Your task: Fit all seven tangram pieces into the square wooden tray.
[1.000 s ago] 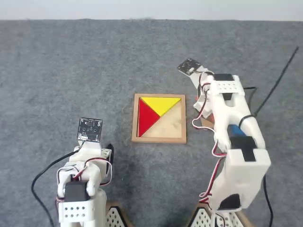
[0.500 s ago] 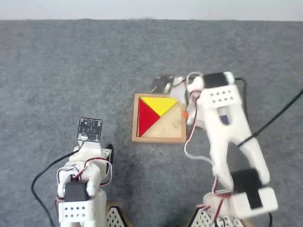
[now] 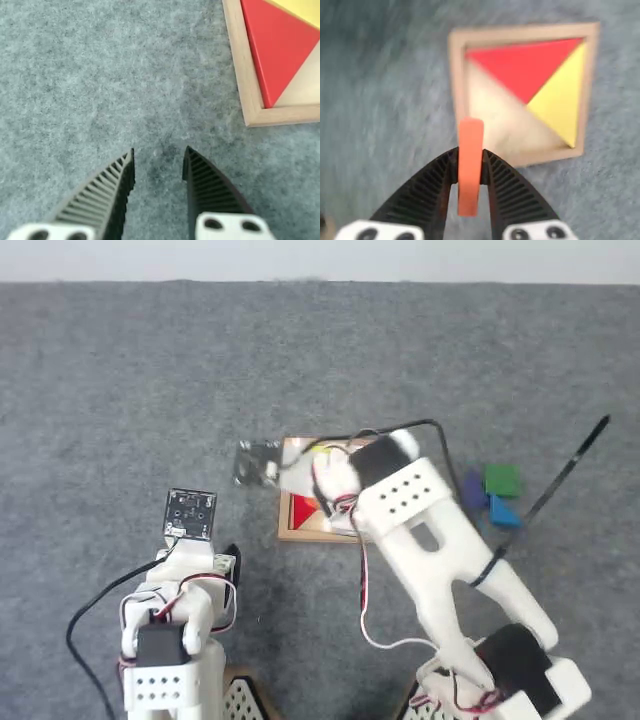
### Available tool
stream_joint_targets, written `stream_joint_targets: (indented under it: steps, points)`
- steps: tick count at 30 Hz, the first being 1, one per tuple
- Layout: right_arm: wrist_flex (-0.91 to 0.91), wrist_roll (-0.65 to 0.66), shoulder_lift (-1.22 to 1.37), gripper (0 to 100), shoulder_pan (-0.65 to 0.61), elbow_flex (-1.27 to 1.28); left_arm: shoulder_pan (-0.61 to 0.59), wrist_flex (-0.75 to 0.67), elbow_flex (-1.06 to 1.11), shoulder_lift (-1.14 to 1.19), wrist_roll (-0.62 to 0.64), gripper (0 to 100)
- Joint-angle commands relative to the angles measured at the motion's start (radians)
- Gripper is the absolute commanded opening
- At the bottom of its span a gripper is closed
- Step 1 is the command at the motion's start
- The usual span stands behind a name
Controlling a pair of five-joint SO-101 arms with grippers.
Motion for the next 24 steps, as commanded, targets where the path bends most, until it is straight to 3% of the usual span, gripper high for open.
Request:
stream_joint_targets:
  steps: [1,11,24]
  points:
    - [-0.074,-0.321,-0.070,0.8,-0.018,-0.040,0.002,0.009,-0.008,-0.028,-0.006,15]
    - [0.409,-0.374,-0.081,0.8,0.004,-0.422,0.002,0.009,-0.008,-0.028,-0.006,15]
    - [0.423,-0.433,0.007,0.8,-0.012,-0.344,0.002,0.009,-0.008,-0.028,-0.006,15]
